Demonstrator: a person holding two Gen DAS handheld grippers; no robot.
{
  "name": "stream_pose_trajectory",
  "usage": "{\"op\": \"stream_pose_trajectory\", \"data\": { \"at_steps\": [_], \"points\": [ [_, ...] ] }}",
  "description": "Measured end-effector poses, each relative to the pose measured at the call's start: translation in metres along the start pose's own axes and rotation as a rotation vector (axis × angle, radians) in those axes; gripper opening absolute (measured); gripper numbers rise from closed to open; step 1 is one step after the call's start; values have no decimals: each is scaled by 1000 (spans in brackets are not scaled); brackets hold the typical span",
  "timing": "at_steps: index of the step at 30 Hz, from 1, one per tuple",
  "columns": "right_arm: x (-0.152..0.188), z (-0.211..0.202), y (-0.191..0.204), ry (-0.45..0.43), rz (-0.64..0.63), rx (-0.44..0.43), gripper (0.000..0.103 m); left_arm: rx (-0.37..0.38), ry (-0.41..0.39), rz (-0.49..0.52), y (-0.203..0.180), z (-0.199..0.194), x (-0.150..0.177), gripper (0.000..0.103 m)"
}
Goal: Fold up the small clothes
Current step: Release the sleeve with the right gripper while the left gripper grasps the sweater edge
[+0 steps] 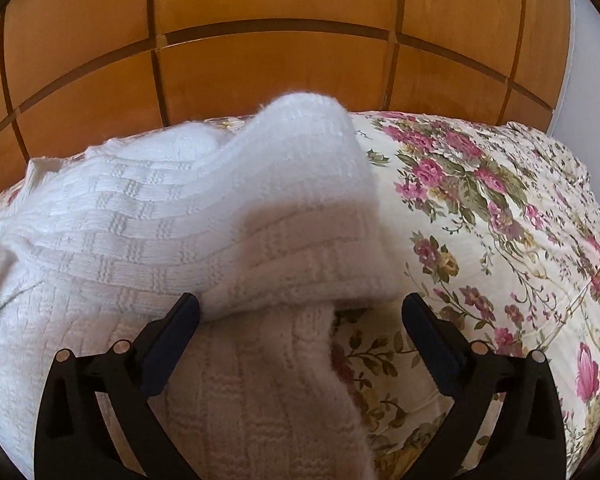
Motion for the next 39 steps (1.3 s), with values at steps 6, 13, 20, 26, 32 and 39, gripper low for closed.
{"op": "stream_pose_trajectory", "data": {
  "at_steps": [6,13,20,26,32,39],
  "points": [
    [1,0,1,-11,3,11,101,54,193,45,-36,72,-2,76],
    [1,-6,-6,-53,31,49,101,18,337,104,-56,123,10,72],
    [-1,-1,-14,-33,68,29,101,2,347,130,-63,138,14,56],
    [0,-1,-29,-44,147,30,101,39,333,125,-72,133,11,13],
    [1,-4,-39,-57,205,12,101,145,227,127,-84,88,-9,10],
    [3,-21,-48,-134,251,-48,101,4,150,168,-35,75,-5,5]
  ]
}}
Point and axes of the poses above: each gripper's, at about its wrist camera, not at the fingertips, and z roughly the way its jaws point, y to its left, x to its underside, the point moved 6 cm from there along z, roughly the way its jaws point, and after that the axes turned 10 degrees about y, right-handed, at the moved point
